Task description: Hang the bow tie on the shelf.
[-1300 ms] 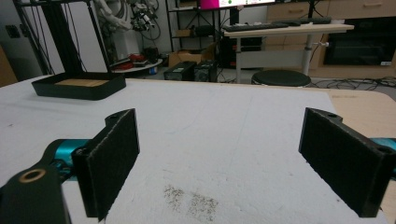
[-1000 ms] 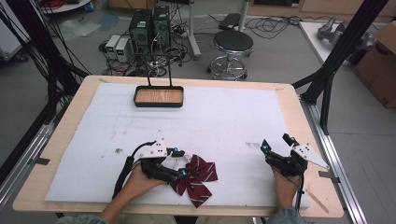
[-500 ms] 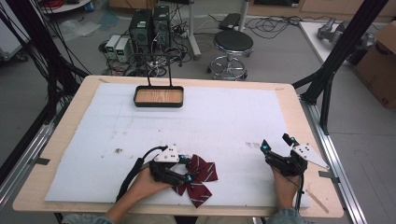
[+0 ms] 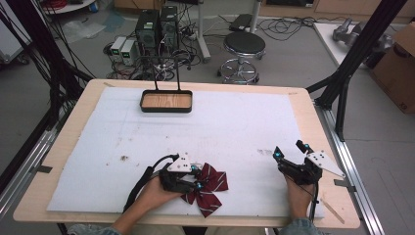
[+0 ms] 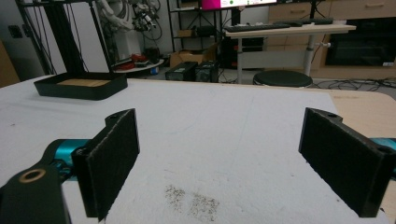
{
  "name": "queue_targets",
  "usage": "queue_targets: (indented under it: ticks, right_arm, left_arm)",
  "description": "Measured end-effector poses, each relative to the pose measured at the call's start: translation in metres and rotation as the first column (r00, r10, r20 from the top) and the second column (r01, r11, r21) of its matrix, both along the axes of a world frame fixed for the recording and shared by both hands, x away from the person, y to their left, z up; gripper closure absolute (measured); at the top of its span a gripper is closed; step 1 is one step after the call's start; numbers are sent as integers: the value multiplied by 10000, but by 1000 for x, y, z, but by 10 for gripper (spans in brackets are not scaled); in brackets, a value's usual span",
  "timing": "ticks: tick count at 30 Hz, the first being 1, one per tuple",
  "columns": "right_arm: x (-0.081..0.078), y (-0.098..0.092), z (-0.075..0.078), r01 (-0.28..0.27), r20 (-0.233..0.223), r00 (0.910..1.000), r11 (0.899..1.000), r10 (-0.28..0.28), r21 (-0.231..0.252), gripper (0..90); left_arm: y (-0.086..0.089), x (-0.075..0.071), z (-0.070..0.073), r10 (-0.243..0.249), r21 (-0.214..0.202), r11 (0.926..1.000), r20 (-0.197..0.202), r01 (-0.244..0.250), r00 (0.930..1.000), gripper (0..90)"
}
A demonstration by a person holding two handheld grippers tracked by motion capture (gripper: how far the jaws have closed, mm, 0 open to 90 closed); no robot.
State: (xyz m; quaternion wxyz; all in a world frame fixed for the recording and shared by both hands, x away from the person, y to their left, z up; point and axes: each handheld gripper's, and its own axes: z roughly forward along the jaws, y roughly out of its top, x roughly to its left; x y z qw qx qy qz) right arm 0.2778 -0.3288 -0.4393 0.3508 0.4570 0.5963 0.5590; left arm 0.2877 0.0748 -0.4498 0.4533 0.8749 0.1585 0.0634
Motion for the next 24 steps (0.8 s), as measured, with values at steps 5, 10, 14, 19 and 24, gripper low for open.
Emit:
queue_targets:
  ticks: [5, 10, 14, 19, 24]
  right_arm:
    - [0, 0, 0, 8, -14, 10000, 10000, -8, 8, 114]
    - [0, 0, 0, 7, -4, 10000, 10000, -7, 21, 114]
    - [0, 0, 0, 21, -24, 10000, 10000, -21, 24, 114]
    - [0, 0, 0, 25, -9, 10000, 10000, -25, -9, 114]
    - [0, 0, 0, 3, -2, 10000, 10000, -3, -15, 114]
  left_arm:
    - [-1, -2, 0, -283, 179, 9995, 231, 279, 9993, 700]
    - [-1, -5, 2, -425, 213, 9989, 507, 415, 9978, 739]
    - [1, -7, 6, -512, 285, 9984, 787, 491, 9956, 745]
    - [9, -8, 21, -323, -100, 9994, 1259, 338, 9915, 746]
    - [24, -3, 35, 271, -616, 9979, 1553, -177, 9875, 747]
